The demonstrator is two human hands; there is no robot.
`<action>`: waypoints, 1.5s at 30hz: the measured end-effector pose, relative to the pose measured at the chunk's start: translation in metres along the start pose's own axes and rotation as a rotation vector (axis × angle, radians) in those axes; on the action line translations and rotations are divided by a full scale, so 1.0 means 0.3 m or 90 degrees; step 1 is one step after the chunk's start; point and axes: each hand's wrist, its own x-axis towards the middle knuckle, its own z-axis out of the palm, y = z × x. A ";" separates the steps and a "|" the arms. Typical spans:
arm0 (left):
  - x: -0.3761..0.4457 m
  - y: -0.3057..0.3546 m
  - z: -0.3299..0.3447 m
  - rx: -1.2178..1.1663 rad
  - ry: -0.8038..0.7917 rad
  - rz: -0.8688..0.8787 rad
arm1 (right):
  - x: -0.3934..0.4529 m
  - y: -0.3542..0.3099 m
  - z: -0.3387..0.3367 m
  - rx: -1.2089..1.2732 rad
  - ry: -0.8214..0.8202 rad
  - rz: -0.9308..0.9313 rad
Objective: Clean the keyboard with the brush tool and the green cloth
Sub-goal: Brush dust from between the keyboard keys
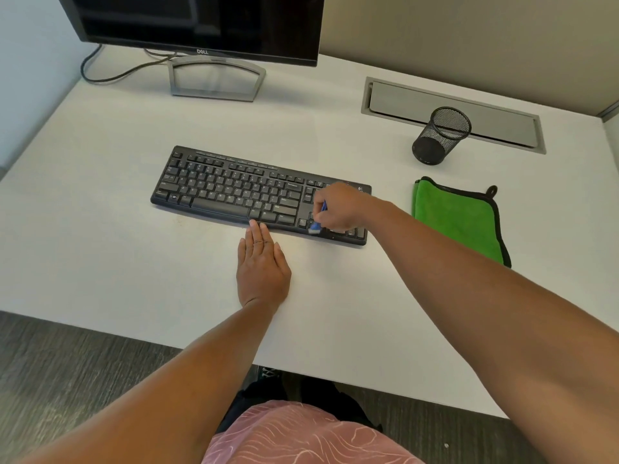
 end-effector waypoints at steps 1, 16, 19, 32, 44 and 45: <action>-0.001 0.001 0.000 0.001 0.000 0.001 | 0.001 -0.004 -0.005 0.040 0.040 -0.004; 0.000 -0.005 0.001 -0.001 0.001 0.007 | 0.057 -0.056 -0.017 -0.049 -0.010 0.088; 0.001 -0.005 0.004 -0.001 0.000 0.008 | 0.034 -0.050 -0.022 -0.115 -0.047 0.141; 0.003 -0.007 0.007 0.001 -0.010 0.008 | 0.062 -0.052 -0.055 -0.095 -0.029 0.100; 0.003 -0.010 0.004 0.006 -0.011 0.014 | 0.082 -0.043 -0.033 0.257 0.004 0.119; 0.004 -0.009 0.006 0.005 -0.013 0.014 | 0.083 -0.043 -0.040 0.258 0.075 0.119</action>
